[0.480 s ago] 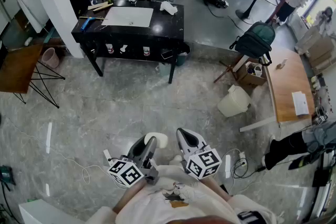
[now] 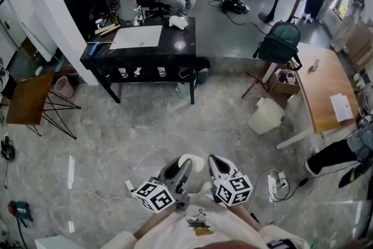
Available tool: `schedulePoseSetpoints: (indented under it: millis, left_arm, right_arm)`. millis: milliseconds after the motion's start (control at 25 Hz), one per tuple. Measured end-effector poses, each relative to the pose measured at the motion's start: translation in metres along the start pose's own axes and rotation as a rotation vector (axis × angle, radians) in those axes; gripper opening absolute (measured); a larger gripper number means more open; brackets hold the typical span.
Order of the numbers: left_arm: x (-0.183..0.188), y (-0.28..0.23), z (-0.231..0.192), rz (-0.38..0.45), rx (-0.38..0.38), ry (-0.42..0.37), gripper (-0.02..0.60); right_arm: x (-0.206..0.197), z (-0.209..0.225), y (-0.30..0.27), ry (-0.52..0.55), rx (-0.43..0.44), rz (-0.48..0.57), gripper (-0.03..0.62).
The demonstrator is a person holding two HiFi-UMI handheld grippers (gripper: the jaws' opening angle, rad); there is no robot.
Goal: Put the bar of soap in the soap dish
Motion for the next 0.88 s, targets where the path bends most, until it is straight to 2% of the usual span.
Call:
schedulePoseSetpoints:
  millis: [200,360,440,520,640,760,880]
  left_arm:
    - [-0.019,-0.017,0.001,-0.045,0.057,0.015,0.129]
    - [-0.01,-0.014,-0.012,-0.002,0.153,-0.094,0.129]
    - [-0.012,-0.019,-0.02,0.008,0.194,-0.089,0.129]
    - [-0.012,-0.024,-0.022,-0.001,0.225,-0.058,0.129]
    - [-0.009,-0.04,-0.018,-0.009,0.216,-0.042,0.129]
    - [-0.004,-0.073,-0.026,-0.007,0.191,-0.01,0.13]
    - [0.008,-0.106,-0.041,-0.024,0.138,0.003,0.129]
  right_arm:
    - [-0.021,0.01,0.009,-0.006,0.197,-0.052,0.006]
    - [-0.033,0.035,0.027,-0.02,0.208,-0.027,0.008]
    - [-0.041,0.052,0.029,-0.039,0.212,-0.031,0.008]
    - [-0.04,0.057,0.025,-0.083,0.255,-0.029,0.008]
    - [-0.022,0.058,0.013,-0.094,0.309,0.005,0.008]
    - [-0.007,0.083,-0.016,-0.059,0.291,-0.01,0.008]
    - [0.006,0.101,-0.051,-0.072,0.263,-0.012,0.008]
Point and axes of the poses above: the fingertips, and each gripper's own axes: y backward along the fingers, z to its right, x out of its top, the point moved 2 cm from there along y, backward along the fingers, and after that the axes turned 12 degrees about x, right-handed, at the moved point
